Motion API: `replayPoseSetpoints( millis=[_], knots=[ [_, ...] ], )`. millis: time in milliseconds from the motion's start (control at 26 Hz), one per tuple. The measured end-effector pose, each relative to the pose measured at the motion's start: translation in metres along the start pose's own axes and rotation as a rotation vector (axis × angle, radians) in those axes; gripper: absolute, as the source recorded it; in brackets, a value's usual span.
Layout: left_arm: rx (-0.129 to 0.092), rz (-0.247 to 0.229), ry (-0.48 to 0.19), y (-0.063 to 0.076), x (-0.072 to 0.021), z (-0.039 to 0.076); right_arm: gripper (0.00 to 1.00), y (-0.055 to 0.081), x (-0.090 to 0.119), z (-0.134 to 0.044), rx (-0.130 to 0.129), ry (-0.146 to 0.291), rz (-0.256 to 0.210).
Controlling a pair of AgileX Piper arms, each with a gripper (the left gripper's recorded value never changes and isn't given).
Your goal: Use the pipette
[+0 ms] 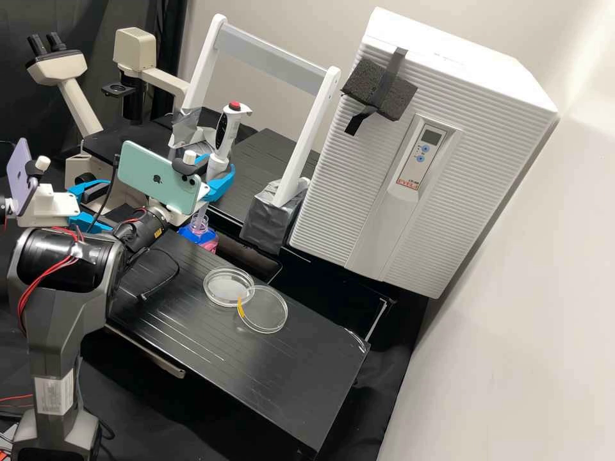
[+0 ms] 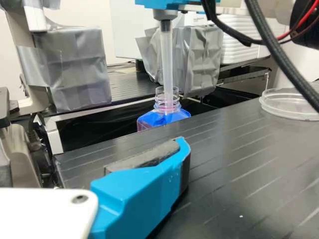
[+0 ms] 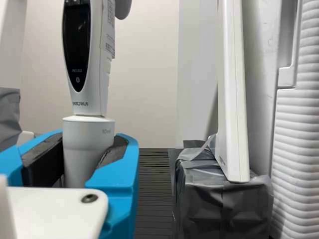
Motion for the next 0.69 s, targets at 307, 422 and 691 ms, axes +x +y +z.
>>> replayPoseSetpoints(
  millis=[307, 422, 691],
  knots=[
    [-0.013, -0.003, -0.002, -0.002, -0.0016, 0.0, 0.0, -0.001, -0.001, 0.001, 0.001, -0.001, -0.004],
    [-0.013, 0.005, -0.004, -0.001, -0.0023, 0.001, 0.0, 0.003, -0.005, -0.001, 0.006, 0.001, -0.007],
    [-0.023, 0.035, -0.029, 0.008, -0.0075, 0.005, 0.0, 0.035, -0.013, -0.021, 0.057, 0.06, 0.065]
  ],
)
